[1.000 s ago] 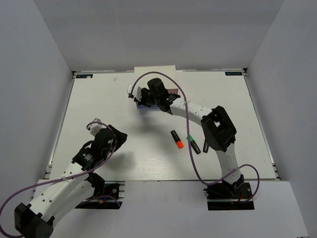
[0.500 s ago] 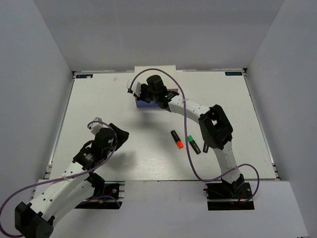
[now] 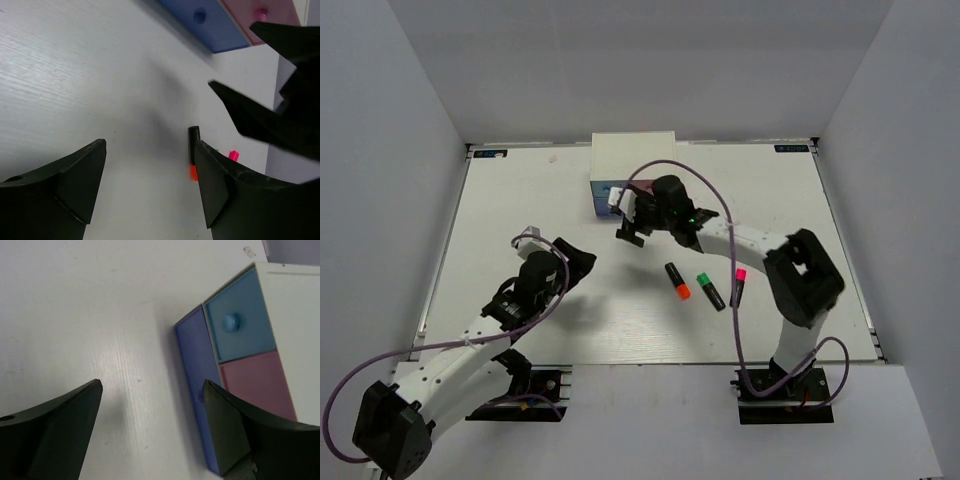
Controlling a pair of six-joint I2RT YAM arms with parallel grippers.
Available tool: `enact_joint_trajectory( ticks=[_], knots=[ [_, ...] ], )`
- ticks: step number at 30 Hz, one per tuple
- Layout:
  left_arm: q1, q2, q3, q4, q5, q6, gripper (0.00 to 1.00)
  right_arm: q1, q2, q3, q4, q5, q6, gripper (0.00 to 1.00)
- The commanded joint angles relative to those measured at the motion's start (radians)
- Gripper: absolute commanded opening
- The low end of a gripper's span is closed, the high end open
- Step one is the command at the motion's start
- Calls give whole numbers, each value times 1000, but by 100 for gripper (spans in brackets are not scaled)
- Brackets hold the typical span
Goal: Sort the stationery into containers
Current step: Close the drawer at the center of the board, then open the drawer at the center of the board.
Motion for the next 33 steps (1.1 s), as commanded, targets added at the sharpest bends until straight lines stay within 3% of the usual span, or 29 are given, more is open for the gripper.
enact_joint_trajectory(
  ticks=[1,3,4,5,6,8,11,13,14,17,20,28,33],
  knots=[
    [-5,92,-41,274,54,38,80,-10,-185,-139,209,-10,124,89],
    [-5,146,-74,440,67,38,70,-28,-206,-146,154,1,213,83],
    [-5,177,-85,501,81,25,64,-38,-234,-147,134,8,262,69],
    [-5,244,-105,561,81,5,50,-54,-243,-152,78,5,302,32],
    [4,284,-114,678,90,-14,43,-76,-259,-156,66,3,318,17],
    [4,371,-128,811,90,-61,32,-93,-317,-218,54,14,364,3],
    [4,584,-101,1053,113,-106,31,-159,-412,-328,43,26,402,5],
    [4,756,-37,1128,127,-136,37,-196,-441,-359,31,35,425,10],
    [4,810,-15,1208,136,-161,46,-219,-485,-404,25,40,428,10],
    [4,1002,57,1357,132,-234,52,-277,-545,-454,25,67,442,10],
    [4,1133,86,1500,41,-290,57,-332,-596,-511,25,83,456,11],
    [4,1269,283,1373,11,-290,60,-461,-678,-598,51,72,500,11],
    [4,1327,375,1321,-2,-290,55,-502,-690,-624,62,55,513,13]
  ],
)
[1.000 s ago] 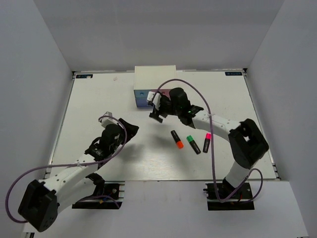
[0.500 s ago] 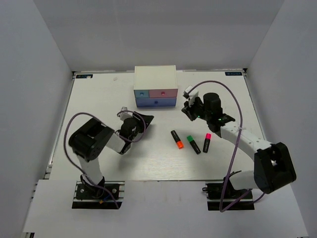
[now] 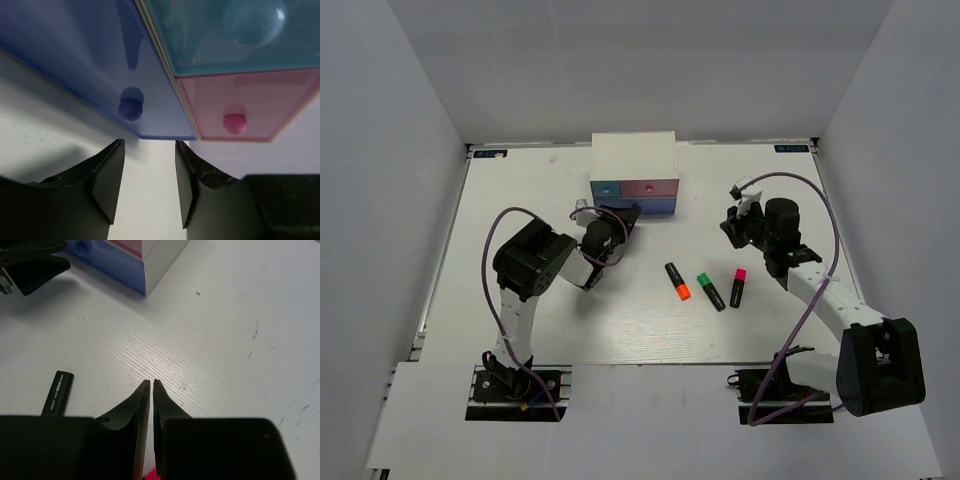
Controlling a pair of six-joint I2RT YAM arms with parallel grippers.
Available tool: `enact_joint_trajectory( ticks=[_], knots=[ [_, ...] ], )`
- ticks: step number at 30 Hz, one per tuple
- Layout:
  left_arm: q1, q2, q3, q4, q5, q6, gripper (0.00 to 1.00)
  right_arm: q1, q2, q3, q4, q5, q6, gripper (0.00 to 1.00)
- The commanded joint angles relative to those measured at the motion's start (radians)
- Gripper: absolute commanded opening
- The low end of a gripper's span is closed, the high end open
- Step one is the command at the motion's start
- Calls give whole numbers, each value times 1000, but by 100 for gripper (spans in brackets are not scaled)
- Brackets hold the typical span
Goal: Sort the stationery into containers
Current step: Open the drawer at the center of the board.
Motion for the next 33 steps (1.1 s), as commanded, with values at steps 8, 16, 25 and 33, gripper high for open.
enact_joint_trajectory(
  ticks=[8,16,25,33],
  knots=[
    [2,31,96,-127,-68,-4,53,-69,-10,-13,61,-51,38,13],
    [2,84,137,-124,-90,-24,52,-113,5,3,53,-82,35,13],
    [2,124,163,-82,-119,-33,47,-136,7,3,36,-107,32,13],
    [2,124,145,-67,-167,-55,47,-144,16,4,36,-130,30,14]
  ],
)
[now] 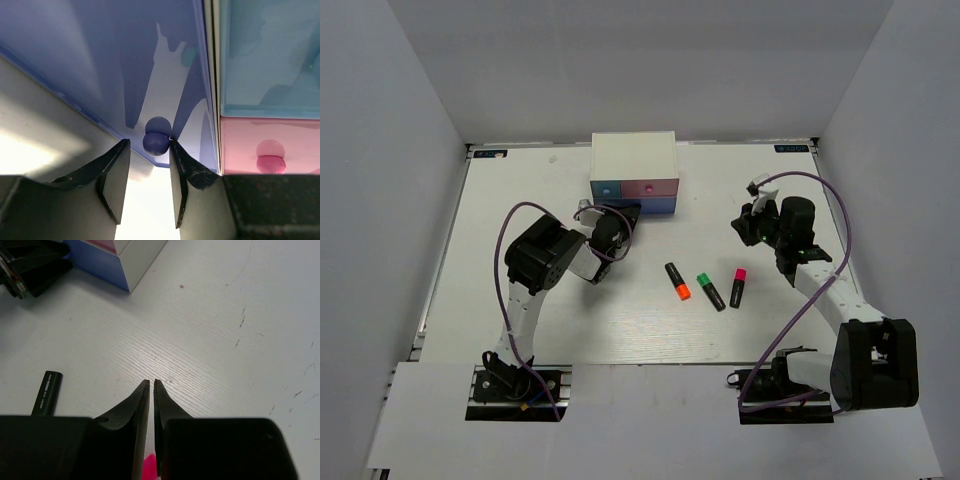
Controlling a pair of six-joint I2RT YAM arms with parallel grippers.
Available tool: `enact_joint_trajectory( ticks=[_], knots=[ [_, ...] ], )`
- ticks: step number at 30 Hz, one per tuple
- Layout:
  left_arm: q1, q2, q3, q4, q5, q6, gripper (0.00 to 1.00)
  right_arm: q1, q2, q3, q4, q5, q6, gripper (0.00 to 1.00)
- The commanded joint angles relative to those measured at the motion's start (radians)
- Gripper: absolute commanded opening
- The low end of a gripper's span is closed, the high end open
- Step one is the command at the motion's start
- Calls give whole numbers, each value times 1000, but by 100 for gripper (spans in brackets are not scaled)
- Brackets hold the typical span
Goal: Sort the stationery into containers
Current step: Open the drawer at the center of the board.
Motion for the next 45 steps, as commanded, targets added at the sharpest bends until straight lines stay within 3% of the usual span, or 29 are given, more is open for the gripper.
enact_joint_trajectory(
  ticks=[1,14,22,29,34,42,45],
  knots=[
    [4,5,-2,19,-71,-9,46,-9,8,18,24,-27,6,14],
    [4,15,4,36,-69,-9,19,-16,11,15,9,-34,-6,14],
    [-16,-4,-89,103,-26,-19,17,-15,14,12,12,-50,-5,14],
    [-25,-50,-180,135,18,-19,17,-18,17,12,7,-79,-9,20],
    [-34,-70,-198,79,58,-19,14,-13,6,22,-5,-214,-39,22],
    [-55,-191,-281,-87,129,3,14,-12,26,44,-57,-228,-85,26],
    [-66,-225,-315,-122,129,3,16,-15,23,39,-75,-237,-94,35]
  ],
)
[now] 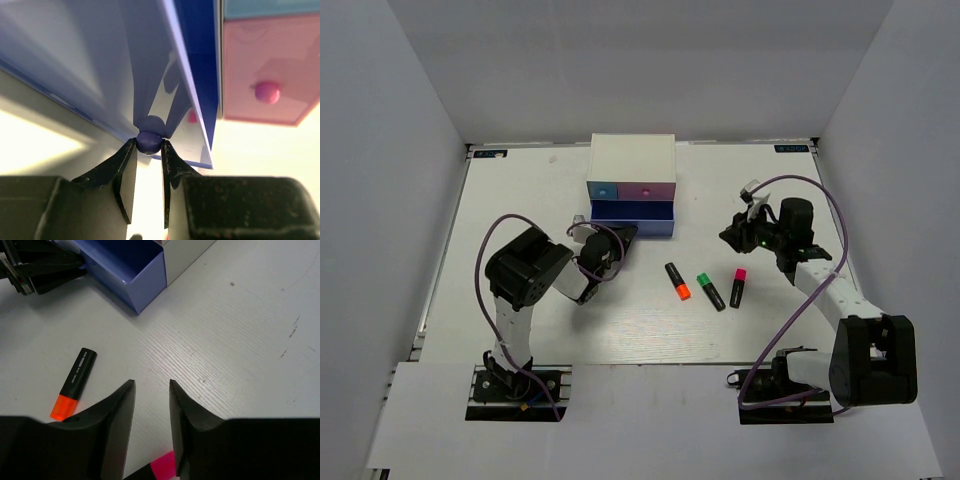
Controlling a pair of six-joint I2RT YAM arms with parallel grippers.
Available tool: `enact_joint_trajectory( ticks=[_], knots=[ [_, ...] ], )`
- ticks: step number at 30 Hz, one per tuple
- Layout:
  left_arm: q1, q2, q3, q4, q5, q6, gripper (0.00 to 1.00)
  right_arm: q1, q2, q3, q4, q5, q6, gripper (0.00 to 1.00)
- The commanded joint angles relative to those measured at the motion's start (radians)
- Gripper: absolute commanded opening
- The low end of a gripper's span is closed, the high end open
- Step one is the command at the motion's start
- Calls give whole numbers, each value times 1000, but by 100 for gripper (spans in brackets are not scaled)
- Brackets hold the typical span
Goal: Sort the stationery into containers
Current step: Open the drawer at the center of the board, then pick up the pen from the center of the board.
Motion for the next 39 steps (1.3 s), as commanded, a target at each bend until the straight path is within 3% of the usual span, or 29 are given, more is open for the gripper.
enact_joint_trajectory(
  ticks=[1,2,5,8,15,18,22,24,30,33,39],
  knots=[
    [-21,-40,-44,-168,61,24,28,-4,7,36,-21,-38,-30,40],
    [-21,-49,-44,-179,61,24,37,-4,6,38,-24,-40,-30,49],
    [-21,-58,-44,-202,61,24,70,1,15,52,-58,-47,-50,56],
    [-21,-83,-44,-226,61,24,83,1,30,82,-109,-58,-67,57],
    [-21,-247,-128,-257,118,71,89,25,133,191,-510,-127,-266,47],
    [-21,-372,-149,-369,201,165,90,54,145,168,-567,-78,-310,47],
    [-31,-522,-149,-608,281,271,91,109,145,144,-593,-2,-307,52],
    [-31,-579,-149,-758,281,321,100,129,171,145,-601,44,-282,53],
    [-8,-774,-232,-936,239,260,100,226,222,144,-558,221,-174,58],
    [-8,-825,-278,-974,209,177,100,277,222,127,-526,301,-148,58],
    [-8,-992,-399,-860,181,131,100,343,252,90,-501,436,-91,58]
  ],
)
